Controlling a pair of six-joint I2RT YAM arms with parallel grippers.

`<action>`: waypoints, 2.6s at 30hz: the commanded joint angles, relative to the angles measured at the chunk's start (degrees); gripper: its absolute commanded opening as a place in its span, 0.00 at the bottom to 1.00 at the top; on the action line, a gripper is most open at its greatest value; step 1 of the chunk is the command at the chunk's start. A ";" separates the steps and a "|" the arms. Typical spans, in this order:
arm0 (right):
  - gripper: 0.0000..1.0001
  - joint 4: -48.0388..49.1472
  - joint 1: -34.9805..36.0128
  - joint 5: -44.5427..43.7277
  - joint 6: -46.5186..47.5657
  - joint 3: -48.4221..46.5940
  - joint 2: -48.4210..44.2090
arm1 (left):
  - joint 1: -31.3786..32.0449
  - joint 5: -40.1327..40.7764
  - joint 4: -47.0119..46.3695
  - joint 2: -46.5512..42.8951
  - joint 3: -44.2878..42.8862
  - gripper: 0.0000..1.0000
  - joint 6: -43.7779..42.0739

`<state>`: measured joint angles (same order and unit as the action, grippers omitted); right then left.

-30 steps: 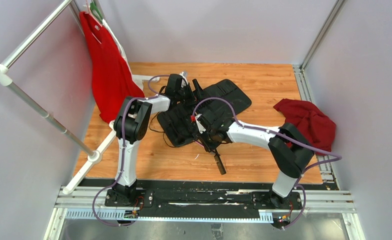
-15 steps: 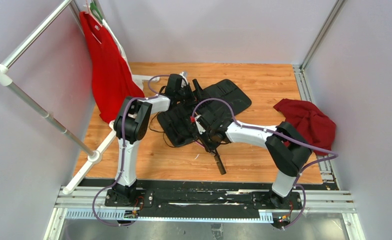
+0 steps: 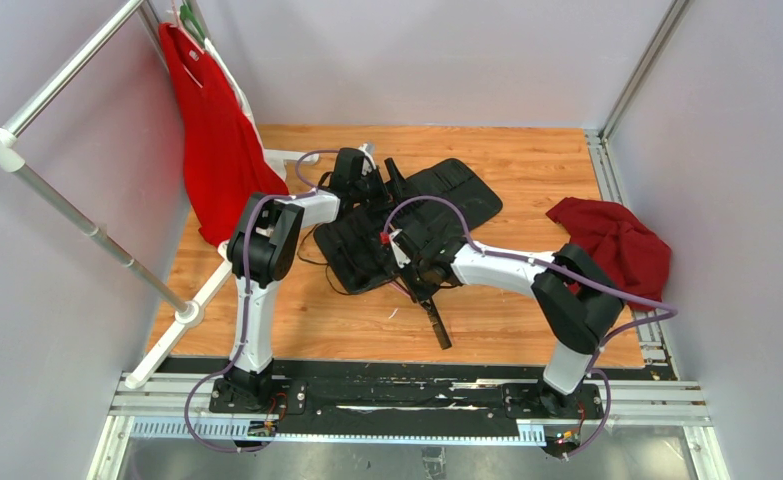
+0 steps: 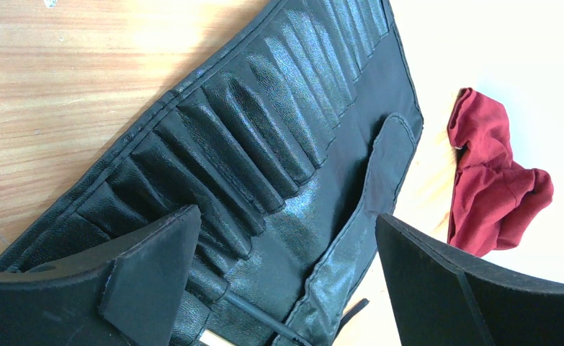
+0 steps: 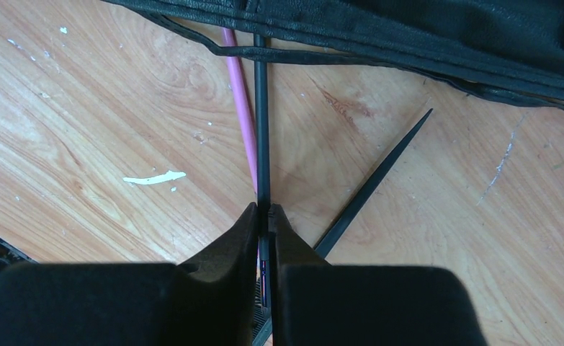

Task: Organize the makeup
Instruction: Pick up the makeup brush from the center of the board, then place the makeup brush in the cosmetics bag.

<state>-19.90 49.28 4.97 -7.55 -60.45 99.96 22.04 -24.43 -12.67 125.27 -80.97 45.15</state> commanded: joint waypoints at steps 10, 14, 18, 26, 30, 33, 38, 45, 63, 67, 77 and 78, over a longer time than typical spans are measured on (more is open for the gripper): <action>0.01 -4.49 0.82 -2.14 -1.04 1.13 -7.55 | 0.71 -1.28 6.07 -0.01 0.89 0.98 -0.62; 0.01 -6.78 0.87 -3.44 -1.66 2.06 -9.77 | 0.72 -1.24 6.16 -0.12 0.89 0.98 -0.64; 0.01 -8.80 0.87 -4.85 -2.10 3.29 -12.82 | 0.69 -1.24 6.22 -0.20 0.98 0.98 -0.70; 0.01 -13.22 0.87 -8.00 -1.89 2.12 -16.42 | 0.72 -1.14 6.43 -0.13 1.09 0.98 -0.88; 0.01 -14.52 0.83 -9.94 -1.61 0.74 -16.65 | 0.63 -1.15 6.45 -0.12 1.11 0.98 -0.94; 0.01 -15.55 0.88 -11.15 -1.25 -0.64 -16.23 | 0.61 -1.15 6.47 -0.10 1.15 0.98 -0.98; 0.01 -15.48 -0.81 -12.33 -0.16 -2.96 -14.46 | 0.56 -1.15 6.88 -0.04 1.08 0.98 -1.26; 0.01 -11.70 -7.02 -9.93 4.60 -7.93 -8.93 | 0.28 -1.18 7.96 -0.19 0.89 0.98 -2.09; 0.01 -7.11 -15.62 -0.99 9.82 -21.55 6.11 | -0.21 -0.80 9.26 0.18 -0.02 0.98 -1.16; 0.01 -6.92 -15.61 -0.34 9.99 -22.49 8.03 | -0.21 -0.97 9.30 0.32 -0.24 0.98 -1.02; 0.01 -6.65 -15.86 0.45 10.01 -23.96 11.13 | -0.42 -1.68 8.40 0.83 0.04 0.98 -0.21; 0.01 -6.58 -15.96 0.55 9.97 -24.05 11.32 | -0.42 -1.76 8.42 0.77 0.18 0.98 -0.15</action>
<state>-26.81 34.09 4.75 1.61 -82.61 109.95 21.80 -25.10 -10.17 125.08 -81.65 44.58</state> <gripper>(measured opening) 0.063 0.979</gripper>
